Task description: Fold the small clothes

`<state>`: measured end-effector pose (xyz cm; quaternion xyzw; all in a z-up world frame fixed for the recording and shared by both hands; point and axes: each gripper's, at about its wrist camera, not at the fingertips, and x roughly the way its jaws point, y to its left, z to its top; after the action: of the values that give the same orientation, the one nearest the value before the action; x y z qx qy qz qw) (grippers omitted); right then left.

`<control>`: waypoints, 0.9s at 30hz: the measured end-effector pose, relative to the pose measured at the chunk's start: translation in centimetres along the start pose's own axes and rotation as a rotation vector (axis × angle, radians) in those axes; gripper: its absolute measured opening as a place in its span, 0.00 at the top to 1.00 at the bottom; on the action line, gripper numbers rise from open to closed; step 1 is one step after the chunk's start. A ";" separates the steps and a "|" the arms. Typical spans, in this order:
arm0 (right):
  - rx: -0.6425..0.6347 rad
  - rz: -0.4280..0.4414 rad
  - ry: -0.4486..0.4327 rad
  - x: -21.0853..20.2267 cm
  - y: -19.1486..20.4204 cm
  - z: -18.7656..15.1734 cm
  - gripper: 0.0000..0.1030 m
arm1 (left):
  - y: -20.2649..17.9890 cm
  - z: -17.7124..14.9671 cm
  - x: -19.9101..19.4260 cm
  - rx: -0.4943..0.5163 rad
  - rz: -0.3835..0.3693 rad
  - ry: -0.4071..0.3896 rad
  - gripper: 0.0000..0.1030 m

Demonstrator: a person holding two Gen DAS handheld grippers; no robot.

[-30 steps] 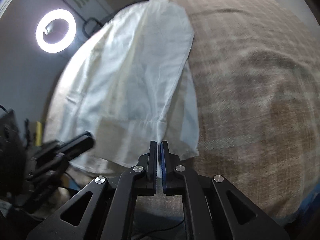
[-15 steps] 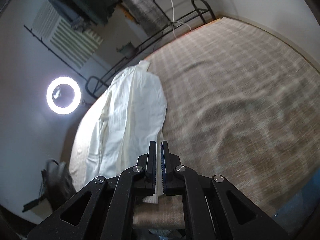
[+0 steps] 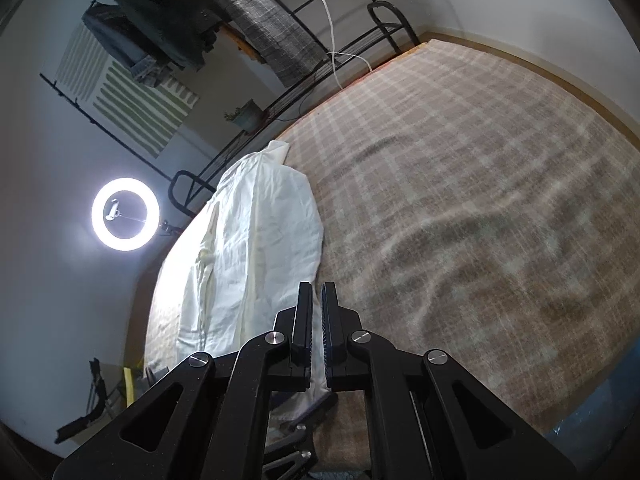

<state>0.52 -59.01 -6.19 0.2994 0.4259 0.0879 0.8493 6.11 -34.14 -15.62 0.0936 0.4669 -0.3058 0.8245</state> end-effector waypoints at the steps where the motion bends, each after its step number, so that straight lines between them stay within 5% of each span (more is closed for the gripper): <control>1: -0.010 0.004 0.015 0.6 0.2 0.2 0.96 | 0.7 0.1 -0.2 -0.030 -0.029 0.000 0.95; 8: -0.115 -0.003 0.150 7.0 2.4 1.8 0.90 | 5.2 0.0 -4.8 -0.257 -0.095 -0.158 0.96; 10: -0.127 -0.002 0.165 9.2 2.9 2.5 0.53 | 6.0 -0.4 -5.8 -0.298 -0.109 -0.186 0.96; 11: -0.122 -0.011 0.160 10.2 3.0 2.9 0.49 | 6.4 -0.5 -6.1 -0.315 -0.118 -0.193 0.96; 19: 0.096 0.031 0.202 18.7 0.5 5.0 0.49 | 8.9 -1.3 -7.6 -0.414 -0.161 -0.245 0.96; 21: 0.136 0.075 0.175 19.5 0.1 5.2 0.54 | 9.3 -1.5 -7.8 -0.415 -0.167 -0.249 0.96; 24: 0.163 0.108 0.201 20.9 0.3 5.8 0.97 | 9.7 -1.9 -7.8 -0.432 -0.183 -0.253 0.96; 27: 0.077 0.016 0.182 21.0 2.4 6.3 0.99 | 10.4 -2.5 -7.7 -0.461 -0.188 -0.256 0.96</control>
<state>18.72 -51.34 -16.01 0.3261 0.5022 0.1051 0.7940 7.61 -21.53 -11.94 -0.1798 0.4228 -0.2762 0.8442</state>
